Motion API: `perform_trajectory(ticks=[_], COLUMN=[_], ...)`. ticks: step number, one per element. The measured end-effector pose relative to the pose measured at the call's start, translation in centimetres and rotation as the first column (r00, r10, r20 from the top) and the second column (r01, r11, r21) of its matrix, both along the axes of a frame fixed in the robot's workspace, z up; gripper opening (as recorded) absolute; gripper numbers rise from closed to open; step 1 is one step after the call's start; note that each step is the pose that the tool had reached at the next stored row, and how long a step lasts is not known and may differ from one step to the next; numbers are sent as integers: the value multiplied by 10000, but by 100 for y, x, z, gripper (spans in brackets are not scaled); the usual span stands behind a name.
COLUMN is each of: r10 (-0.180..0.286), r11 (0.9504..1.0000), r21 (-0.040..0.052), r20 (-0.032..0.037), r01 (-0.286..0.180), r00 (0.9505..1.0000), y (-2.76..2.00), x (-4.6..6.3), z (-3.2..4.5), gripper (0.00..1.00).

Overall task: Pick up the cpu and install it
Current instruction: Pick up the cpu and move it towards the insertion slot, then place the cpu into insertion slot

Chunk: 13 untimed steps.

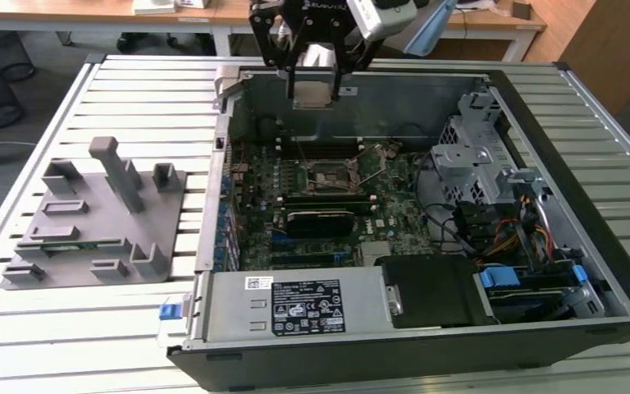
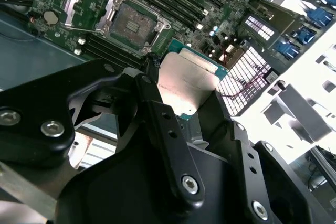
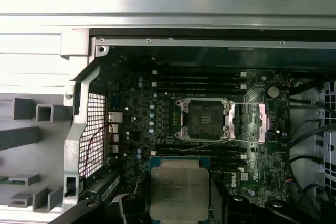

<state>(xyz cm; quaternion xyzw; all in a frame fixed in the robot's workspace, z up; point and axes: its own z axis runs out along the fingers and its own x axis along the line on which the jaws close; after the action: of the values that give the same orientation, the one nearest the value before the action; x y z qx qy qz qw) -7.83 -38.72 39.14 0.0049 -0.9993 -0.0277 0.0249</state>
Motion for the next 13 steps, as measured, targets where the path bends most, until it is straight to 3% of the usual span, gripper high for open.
perform_trajectory(ticks=[13], r10=[-11], r11=[10000], r21=[-21], r20=[2], r01=[11], r00=[10000], y=[0], x=[102], z=[-5], gripper=[54])
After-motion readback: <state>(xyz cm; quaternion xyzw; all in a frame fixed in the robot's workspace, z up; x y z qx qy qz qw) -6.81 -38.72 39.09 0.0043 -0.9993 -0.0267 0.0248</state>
